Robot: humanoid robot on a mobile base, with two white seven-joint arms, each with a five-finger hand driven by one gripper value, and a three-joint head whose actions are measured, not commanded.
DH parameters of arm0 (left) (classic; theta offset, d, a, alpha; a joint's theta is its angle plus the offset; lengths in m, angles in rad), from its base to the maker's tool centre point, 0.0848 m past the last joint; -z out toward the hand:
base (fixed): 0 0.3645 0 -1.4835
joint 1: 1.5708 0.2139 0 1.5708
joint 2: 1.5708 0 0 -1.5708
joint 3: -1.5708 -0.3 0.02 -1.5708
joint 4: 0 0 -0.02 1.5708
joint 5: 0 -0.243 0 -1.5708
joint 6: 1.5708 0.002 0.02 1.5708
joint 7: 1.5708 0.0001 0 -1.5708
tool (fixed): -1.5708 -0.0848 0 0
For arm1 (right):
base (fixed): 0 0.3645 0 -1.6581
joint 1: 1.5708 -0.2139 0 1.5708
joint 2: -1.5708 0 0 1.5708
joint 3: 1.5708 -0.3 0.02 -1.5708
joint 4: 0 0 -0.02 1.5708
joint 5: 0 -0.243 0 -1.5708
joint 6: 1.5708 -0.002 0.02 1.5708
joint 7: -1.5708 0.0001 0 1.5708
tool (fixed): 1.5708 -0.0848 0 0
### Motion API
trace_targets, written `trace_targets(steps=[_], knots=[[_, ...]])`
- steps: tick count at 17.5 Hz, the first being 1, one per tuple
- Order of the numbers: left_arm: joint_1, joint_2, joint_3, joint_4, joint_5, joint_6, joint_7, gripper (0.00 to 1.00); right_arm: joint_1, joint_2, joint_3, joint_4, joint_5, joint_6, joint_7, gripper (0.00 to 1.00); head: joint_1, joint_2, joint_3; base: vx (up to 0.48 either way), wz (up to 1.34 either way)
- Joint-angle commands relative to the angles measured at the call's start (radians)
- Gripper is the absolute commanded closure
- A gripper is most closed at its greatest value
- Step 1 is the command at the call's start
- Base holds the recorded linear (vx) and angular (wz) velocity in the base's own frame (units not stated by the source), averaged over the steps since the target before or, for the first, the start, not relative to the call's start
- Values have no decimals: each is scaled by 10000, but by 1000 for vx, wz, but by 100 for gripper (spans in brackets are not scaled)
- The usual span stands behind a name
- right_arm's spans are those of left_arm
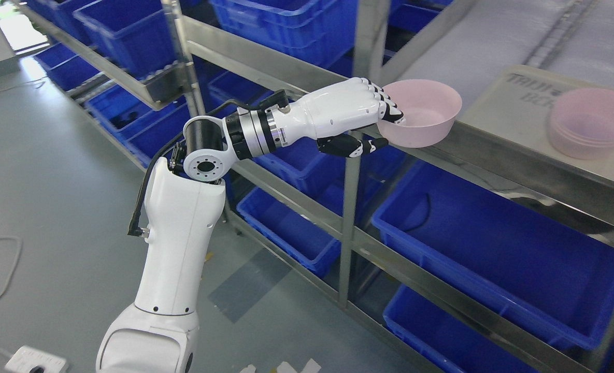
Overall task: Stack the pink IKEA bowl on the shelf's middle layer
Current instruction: 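Hold the pink bowl raised in the left hand while driving to the shelving, then lower the pink bowl onto the frog-print tray on the middle shelf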
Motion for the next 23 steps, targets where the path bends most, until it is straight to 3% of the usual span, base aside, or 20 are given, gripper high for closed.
trace_targets(steps=[1, 3, 5, 10, 12, 15, 23], knots=[[-1165, 174, 49, 94, 68, 96, -73, 95, 43, -174, 0, -175, 0, -1, -3, 0, 0, 0, 0, 6, -1156], [-1197, 174, 140, 293, -100, 157, -165, 95, 43, -174, 0, -175, 0, -1, -3, 0, 0, 0, 0, 2, -1230], [-1197, 174, 935, 493, -1414, 524, -470, 95, 43, -174, 0, -175, 0, -1, -3, 0, 0, 0, 0, 3, -1083], [-1396, 174, 1827, 417, -3090, 771, -1069, 95, 43, -174, 0, -175, 0, -1, -3, 0, 0, 0, 0, 24, -775], [-1412, 174, 2073, 218, -3199, 771, -1437, 95, 43, -174, 0, -175, 0, -1, -3, 0, 0, -1, 0, 25, -433], [-1274, 1087, 2364, 156, -3154, 756, -1531, 95, 43, -174, 0, -175, 0, -1, -3, 0, 0, -1, 0, 30, -231], [-1013, 1089, 2903, 202, -3154, 649, -1500, 95, 28, -174, 0, -175, 0, -1, -3, 0, 0, -1, 0, 7, -38]])
